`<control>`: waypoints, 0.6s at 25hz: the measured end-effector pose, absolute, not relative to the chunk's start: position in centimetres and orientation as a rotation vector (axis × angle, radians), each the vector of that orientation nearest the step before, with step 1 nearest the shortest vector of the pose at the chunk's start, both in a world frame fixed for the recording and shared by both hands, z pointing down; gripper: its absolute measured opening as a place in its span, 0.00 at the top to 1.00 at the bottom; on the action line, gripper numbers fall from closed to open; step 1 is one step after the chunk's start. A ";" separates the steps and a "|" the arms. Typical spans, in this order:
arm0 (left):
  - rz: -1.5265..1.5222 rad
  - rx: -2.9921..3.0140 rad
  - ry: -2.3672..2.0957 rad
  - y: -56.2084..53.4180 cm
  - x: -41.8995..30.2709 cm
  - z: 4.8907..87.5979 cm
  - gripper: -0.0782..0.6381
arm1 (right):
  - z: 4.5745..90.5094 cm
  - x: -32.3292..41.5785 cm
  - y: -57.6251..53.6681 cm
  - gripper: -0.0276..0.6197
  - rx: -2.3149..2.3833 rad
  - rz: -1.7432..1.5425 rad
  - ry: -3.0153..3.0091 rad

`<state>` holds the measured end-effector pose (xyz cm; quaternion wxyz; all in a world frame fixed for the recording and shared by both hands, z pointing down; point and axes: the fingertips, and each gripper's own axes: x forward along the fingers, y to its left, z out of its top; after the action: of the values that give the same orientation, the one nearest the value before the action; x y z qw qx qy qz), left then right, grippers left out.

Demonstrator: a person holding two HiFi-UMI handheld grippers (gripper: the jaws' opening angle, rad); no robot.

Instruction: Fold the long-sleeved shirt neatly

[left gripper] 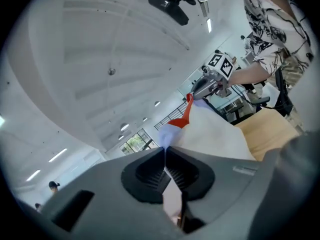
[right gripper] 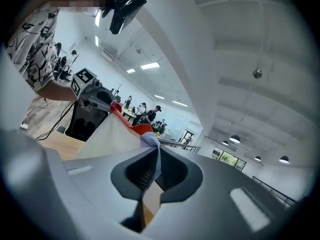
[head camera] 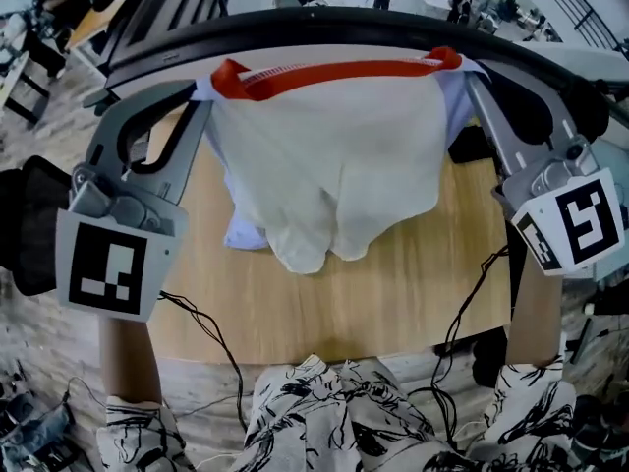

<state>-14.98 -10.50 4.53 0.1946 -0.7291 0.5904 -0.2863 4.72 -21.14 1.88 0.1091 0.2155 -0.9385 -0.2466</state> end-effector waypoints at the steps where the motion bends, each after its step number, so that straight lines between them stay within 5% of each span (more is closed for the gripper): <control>1: -0.795 -2.031 1.652 -11.2 -14.7 2.7 0.86 | 0.2 5.0 -21.8 0.93 0.643 -0.738 -2.760; 15: -0.748 -1.826 1.559 -12.2 -11.6 -7.9 0.86 | -9.9 7.7 -22.5 0.93 0.763 -0.925 -2.765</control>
<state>-11.57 -12.24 -7.87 0.3083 -0.6906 0.5899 -0.2830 7.66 -22.54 -9.88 0.0642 0.2526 -0.9156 -0.3062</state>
